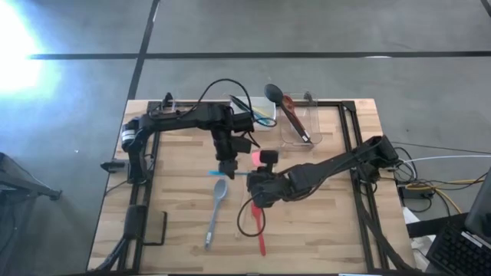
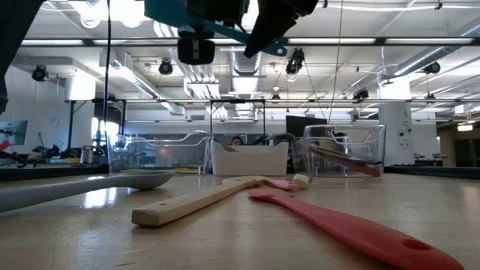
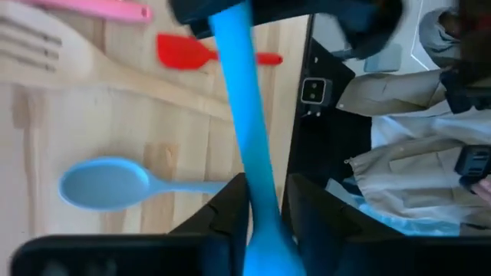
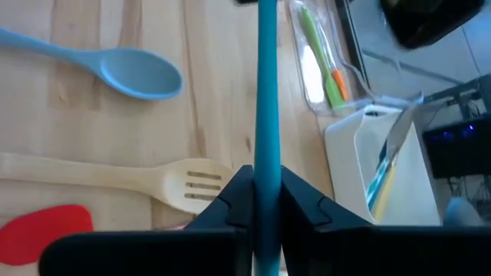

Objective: Pick & Place Kitchen Items
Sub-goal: Put the blue spatula into the left transparent bin

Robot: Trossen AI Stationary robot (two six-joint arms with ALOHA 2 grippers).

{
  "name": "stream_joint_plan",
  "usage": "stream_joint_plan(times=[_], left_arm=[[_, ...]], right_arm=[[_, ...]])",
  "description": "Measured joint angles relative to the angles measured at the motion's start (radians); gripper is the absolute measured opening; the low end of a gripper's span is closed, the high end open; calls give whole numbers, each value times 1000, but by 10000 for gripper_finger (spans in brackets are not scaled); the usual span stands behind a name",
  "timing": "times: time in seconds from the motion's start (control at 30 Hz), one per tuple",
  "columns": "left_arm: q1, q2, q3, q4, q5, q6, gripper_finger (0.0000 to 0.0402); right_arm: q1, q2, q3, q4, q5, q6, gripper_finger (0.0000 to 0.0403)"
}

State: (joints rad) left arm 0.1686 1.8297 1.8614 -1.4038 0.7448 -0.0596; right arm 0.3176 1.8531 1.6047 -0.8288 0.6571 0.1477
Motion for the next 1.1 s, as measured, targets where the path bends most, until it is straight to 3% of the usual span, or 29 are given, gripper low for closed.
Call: stream_joint_plan(times=[0.27, 0.5, 0.67, 0.83, 1.1], left_arm=[[10, -6, 183, -83, -21, 49, 144], [18, -15, 337, -165, -44, 67, 151], [19, -117, 374, -164, -193, 123, 150], [-15, -285, 285, 36, -393, 158, 149], [-54, -572, -180, 684, -407, 182, 149]], right_arm=[[-1, 5, -5, -63, -15, 36, 23], [0, 1, -28, -153, -13, 147, 22], [0, -11, -125, -152, -12, 252, 22], [0, -69, -296, 15, -34, 322, 22], [1, -265, -641, 701, -31, 252, 22]])
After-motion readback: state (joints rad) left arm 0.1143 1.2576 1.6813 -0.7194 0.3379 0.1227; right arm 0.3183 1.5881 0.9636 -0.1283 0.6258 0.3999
